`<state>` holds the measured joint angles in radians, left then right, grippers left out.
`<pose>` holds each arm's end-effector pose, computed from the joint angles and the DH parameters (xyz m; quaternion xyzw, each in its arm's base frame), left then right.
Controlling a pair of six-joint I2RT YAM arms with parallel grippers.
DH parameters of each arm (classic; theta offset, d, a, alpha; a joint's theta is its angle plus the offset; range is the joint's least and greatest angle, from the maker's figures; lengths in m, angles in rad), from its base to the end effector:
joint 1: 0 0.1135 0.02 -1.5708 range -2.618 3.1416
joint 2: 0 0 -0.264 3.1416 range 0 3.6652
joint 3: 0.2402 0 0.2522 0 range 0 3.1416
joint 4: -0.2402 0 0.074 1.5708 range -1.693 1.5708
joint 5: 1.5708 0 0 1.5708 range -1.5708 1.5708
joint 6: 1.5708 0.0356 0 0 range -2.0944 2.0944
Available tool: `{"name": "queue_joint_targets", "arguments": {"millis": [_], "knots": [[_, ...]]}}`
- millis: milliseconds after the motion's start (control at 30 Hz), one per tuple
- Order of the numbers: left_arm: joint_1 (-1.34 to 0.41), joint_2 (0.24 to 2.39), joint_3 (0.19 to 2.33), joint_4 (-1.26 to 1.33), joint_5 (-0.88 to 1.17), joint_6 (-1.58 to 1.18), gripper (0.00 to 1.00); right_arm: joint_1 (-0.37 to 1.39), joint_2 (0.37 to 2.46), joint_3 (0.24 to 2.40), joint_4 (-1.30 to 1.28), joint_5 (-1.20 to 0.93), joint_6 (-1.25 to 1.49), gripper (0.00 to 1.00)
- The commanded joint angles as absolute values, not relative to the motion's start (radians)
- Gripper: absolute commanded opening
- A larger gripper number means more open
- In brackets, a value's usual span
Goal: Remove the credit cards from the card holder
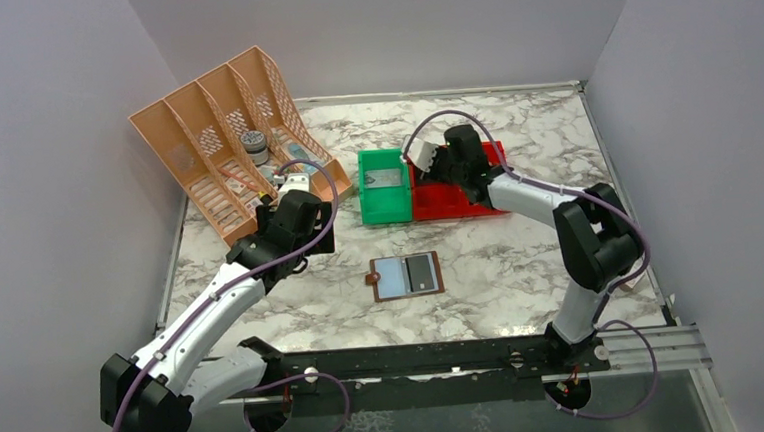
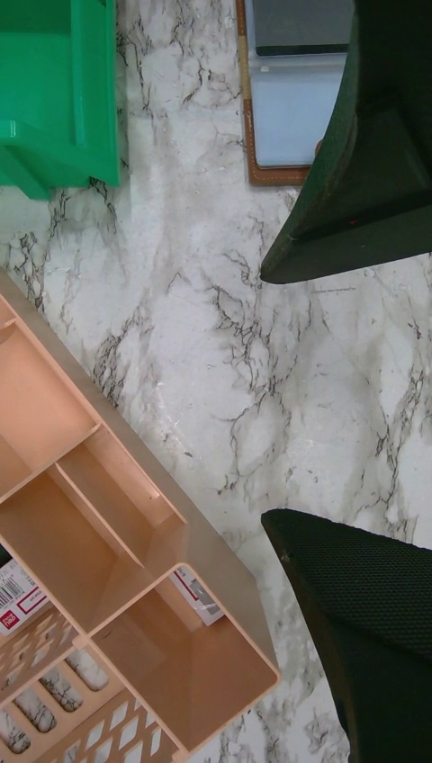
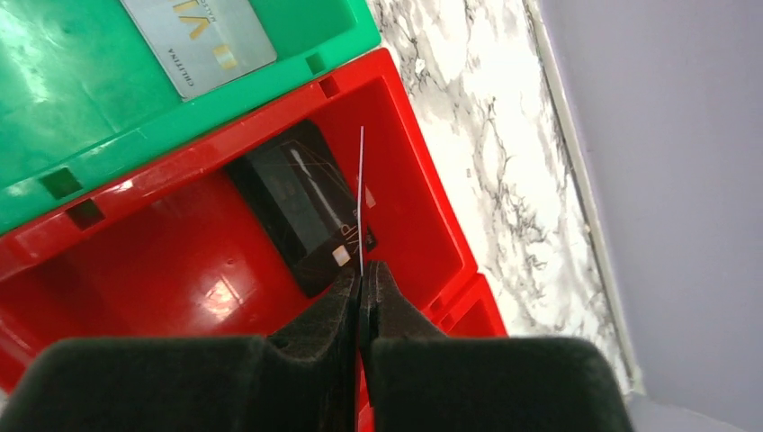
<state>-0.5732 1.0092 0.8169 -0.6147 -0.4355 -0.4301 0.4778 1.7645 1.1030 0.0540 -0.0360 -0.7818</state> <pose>0.1802 -0.0985 0.2723 -0.0155 0.9095 0.0008 0.4155 0.3466 0.1809 0.2069 -0.5286 0.7112 -0.0544 0.4602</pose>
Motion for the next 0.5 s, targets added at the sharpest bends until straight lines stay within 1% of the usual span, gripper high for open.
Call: {"name": "queue_joint_targets", "arguments": {"millis": [0, 467], "knots": [[-0.571, 1.015, 0.811, -0.611, -0.462, -0.419, 0.99, 0.475, 1.811, 1.158, 0.04, -0.002, -0.894, 0.01], [-0.571, 1.008, 0.807, -0.612, -0.476, -0.414, 0.99, 0.474, 1.936, 1.24, 0.011, -0.118, -0.984, 0.01]]}}
